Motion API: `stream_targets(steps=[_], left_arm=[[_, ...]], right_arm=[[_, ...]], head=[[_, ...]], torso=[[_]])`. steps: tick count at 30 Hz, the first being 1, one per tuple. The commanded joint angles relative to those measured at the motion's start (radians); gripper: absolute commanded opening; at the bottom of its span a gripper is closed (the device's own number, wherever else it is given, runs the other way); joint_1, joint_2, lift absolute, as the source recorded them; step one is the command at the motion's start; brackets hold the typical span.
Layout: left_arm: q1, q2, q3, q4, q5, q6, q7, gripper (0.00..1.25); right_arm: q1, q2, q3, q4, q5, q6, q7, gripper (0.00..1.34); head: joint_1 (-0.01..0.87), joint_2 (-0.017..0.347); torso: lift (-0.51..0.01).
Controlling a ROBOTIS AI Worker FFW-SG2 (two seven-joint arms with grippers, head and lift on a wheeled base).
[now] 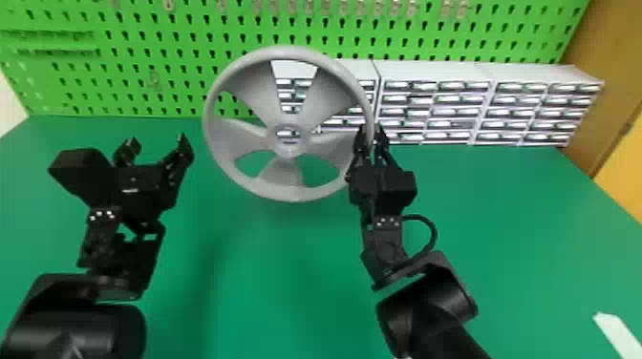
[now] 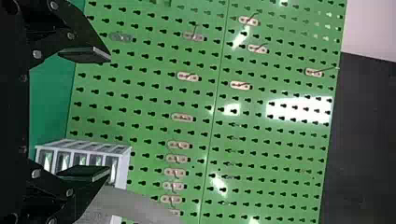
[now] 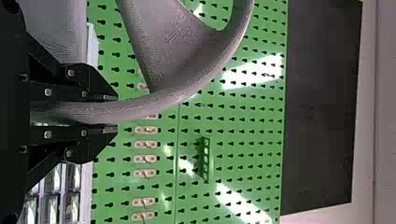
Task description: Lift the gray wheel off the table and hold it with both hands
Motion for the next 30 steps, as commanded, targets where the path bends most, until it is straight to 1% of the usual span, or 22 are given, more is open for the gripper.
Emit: stream_targets(steps=[1, 4, 13, 19, 22, 30], left_arm=[[0.015, -0.025, -0.010, 0.001, 0.001, -0.015, 0.000, 0.84], [0.021, -0.033, -0.017, 0.001, 0.002, -0.018, 0.000, 0.84], [0.028, -0.032, -0.045, 0.007, 0.007, -0.030, -0.009, 0.83], [0.038, -0.033, -0.079, 0.024, 0.022, -0.068, -0.011, 0.83], [0.041, -0.033, -0.105, 0.045, 0.030, -0.100, -0.012, 0.83], [0.025, -0.036, -0.166, 0.156, 0.071, -0.234, -0.012, 0.83]], right_arm=[[0.010, 0.002, 0.007, 0.010, 0.016, -0.024, -0.015, 0.12], [0.012, 0.002, 0.007, 0.011, 0.018, -0.027, -0.019, 0.12], [0.004, 0.000, -0.001, 0.013, 0.023, -0.027, -0.027, 0.12], [-0.003, -0.001, -0.001, 0.013, 0.023, -0.027, -0.033, 0.12], [-0.007, -0.003, 0.002, 0.013, 0.023, -0.025, -0.034, 0.12], [-0.014, -0.007, 0.025, 0.007, 0.013, -0.027, -0.042, 0.12]], head=[[0.711, 0.015], [0.711, 0.015], [0.711, 0.015], [0.711, 0.015], [0.711, 0.015], [0.711, 0.015]], torso=[[-0.098], [-0.098], [-0.098], [-0.098], [-0.098], [-0.098]])
